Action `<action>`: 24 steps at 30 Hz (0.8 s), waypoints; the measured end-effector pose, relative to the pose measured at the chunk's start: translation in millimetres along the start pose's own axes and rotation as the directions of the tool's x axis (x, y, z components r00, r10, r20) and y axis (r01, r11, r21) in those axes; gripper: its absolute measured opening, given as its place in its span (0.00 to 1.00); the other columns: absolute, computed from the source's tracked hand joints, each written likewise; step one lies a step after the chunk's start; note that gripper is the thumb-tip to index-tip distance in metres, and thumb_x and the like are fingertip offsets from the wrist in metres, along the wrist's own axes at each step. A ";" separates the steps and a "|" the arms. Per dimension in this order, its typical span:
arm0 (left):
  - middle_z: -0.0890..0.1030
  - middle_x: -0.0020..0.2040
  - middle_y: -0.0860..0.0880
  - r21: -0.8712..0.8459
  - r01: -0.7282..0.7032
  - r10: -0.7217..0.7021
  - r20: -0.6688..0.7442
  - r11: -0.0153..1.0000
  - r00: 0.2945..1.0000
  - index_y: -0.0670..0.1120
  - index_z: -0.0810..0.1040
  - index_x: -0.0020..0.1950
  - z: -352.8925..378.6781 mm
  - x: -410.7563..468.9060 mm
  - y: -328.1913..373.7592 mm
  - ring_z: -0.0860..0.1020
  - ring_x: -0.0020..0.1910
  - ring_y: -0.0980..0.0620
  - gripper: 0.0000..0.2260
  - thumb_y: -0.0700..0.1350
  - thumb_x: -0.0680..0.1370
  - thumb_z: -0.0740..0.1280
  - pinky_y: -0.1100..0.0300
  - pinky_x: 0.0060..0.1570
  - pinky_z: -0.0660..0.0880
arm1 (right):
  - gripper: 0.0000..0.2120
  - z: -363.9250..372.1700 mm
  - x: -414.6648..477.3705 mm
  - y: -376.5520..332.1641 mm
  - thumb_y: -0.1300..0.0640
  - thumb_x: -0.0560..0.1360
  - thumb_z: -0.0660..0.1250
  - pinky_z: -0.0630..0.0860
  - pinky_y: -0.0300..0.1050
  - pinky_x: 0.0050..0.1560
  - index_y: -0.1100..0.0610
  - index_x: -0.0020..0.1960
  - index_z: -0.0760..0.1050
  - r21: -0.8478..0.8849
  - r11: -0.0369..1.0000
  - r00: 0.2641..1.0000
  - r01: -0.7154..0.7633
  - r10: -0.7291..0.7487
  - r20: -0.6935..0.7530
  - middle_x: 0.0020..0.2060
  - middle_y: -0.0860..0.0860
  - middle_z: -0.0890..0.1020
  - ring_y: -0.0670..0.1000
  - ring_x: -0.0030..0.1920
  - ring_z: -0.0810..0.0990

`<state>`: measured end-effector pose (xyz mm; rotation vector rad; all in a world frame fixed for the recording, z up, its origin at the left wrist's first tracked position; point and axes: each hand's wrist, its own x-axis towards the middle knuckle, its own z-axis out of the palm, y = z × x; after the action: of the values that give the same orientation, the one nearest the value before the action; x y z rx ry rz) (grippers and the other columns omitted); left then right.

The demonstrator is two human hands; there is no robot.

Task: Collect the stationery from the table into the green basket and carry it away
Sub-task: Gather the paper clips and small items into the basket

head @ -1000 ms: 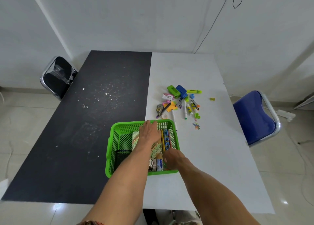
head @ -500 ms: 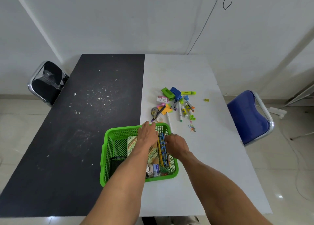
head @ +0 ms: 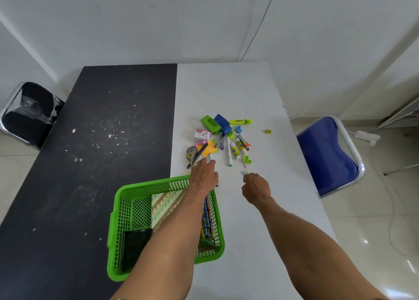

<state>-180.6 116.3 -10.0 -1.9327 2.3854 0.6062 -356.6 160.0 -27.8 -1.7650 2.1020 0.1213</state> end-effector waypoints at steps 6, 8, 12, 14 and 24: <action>0.67 0.71 0.42 0.012 0.006 -0.007 0.077 1.000 0.997 0.44 0.68 0.70 21.0 43.5 22.5 0.67 0.69 0.42 0.18 0.48 0.81 0.59 0.48 0.64 0.65 | 0.12 3.9 48.3 25.7 0.63 0.76 0.59 0.73 0.46 0.48 0.59 0.55 0.77 0.015 0.999 0.999 -0.044 0.043 0.025 0.52 0.56 0.79 0.58 0.53 0.78; 0.68 0.69 0.42 0.017 0.006 -0.007 0.097 1.000 0.995 0.44 0.69 0.70 29.0 55.3 28.7 0.68 0.68 0.42 0.18 0.48 0.81 0.59 0.48 0.62 0.66 | 0.10 7.6 63.0 32.5 0.63 0.76 0.60 0.73 0.47 0.48 0.59 0.55 0.76 0.033 0.998 0.997 -0.062 0.061 0.039 0.52 0.56 0.78 0.58 0.53 0.77; 0.69 0.66 0.43 0.002 0.009 -0.009 0.126 1.000 0.992 0.44 0.70 0.68 43.6 68.9 34.7 0.69 0.65 0.42 0.17 0.47 0.81 0.60 0.49 0.60 0.67 | 0.10 15.0 82.4 40.1 0.62 0.76 0.60 0.73 0.47 0.49 0.60 0.55 0.76 0.041 0.998 0.996 -0.055 0.052 0.069 0.53 0.57 0.77 0.59 0.54 0.76; 0.70 0.65 0.43 0.001 0.012 -0.012 0.137 1.000 0.990 0.44 0.70 0.68 49.1 74.1 36.5 0.69 0.65 0.42 0.17 0.47 0.80 0.60 0.49 0.59 0.68 | 0.10 19.3 88.2 43.4 0.62 0.77 0.60 0.73 0.47 0.48 0.59 0.55 0.77 0.030 0.998 0.995 -0.056 0.053 0.085 0.52 0.56 0.77 0.57 0.53 0.77; 0.70 0.65 0.43 0.010 0.026 -0.027 0.149 1.000 0.989 0.44 0.69 0.68 60.6 82.9 43.6 0.69 0.65 0.42 0.17 0.47 0.80 0.60 0.49 0.59 0.68 | 0.09 22.5 96.9 47.6 0.58 0.78 0.61 0.73 0.46 0.46 0.59 0.55 0.76 0.043 0.997 0.995 -0.065 0.061 0.075 0.51 0.56 0.78 0.57 0.51 0.78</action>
<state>-255.3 63.8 -74.1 -1.8417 2.2663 0.7110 -409.6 86.7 -90.9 -1.6440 2.0920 0.1529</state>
